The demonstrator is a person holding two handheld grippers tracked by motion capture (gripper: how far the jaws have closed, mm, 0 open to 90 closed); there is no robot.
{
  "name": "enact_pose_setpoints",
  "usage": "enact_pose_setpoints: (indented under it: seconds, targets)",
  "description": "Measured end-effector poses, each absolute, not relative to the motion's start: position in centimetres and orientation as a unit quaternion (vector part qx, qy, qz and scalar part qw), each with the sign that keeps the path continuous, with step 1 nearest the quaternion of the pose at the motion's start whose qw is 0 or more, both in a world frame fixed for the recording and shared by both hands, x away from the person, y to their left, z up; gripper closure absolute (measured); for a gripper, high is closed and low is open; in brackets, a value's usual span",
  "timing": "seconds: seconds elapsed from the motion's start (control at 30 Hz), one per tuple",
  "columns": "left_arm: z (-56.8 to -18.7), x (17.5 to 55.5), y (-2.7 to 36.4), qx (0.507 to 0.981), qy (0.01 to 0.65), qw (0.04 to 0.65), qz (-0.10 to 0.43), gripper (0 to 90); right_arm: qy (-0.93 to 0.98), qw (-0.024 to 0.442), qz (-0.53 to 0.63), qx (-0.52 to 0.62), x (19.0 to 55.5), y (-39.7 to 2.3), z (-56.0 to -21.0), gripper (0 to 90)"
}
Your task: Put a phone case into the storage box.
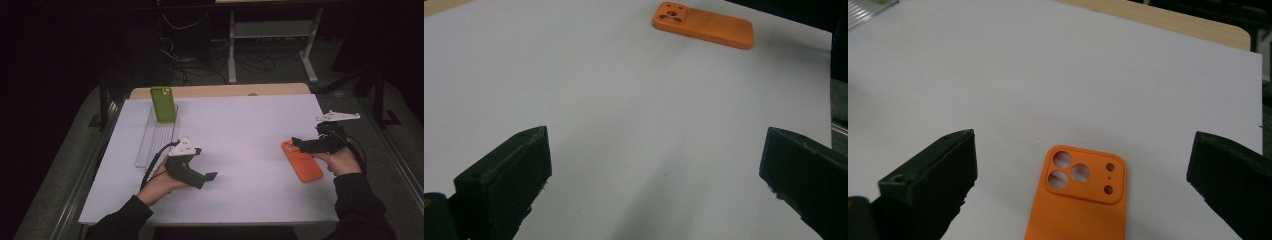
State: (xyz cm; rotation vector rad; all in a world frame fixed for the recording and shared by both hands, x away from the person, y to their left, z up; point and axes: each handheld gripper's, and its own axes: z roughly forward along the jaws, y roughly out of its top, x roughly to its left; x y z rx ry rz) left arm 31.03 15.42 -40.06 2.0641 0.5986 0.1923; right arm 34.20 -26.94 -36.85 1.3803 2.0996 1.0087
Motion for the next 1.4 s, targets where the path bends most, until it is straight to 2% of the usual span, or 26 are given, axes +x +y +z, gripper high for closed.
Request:
enact_pose_setpoints:
  seconds: [1.4]
  targets:
    - [-40.2, 30.8, 15.2, 0.844, 0.247, 0.47, 0.073, 0.0, 0.782, 0.159, 0.255, 0.546, 34.0, -26.7, -41.7, 0.8]
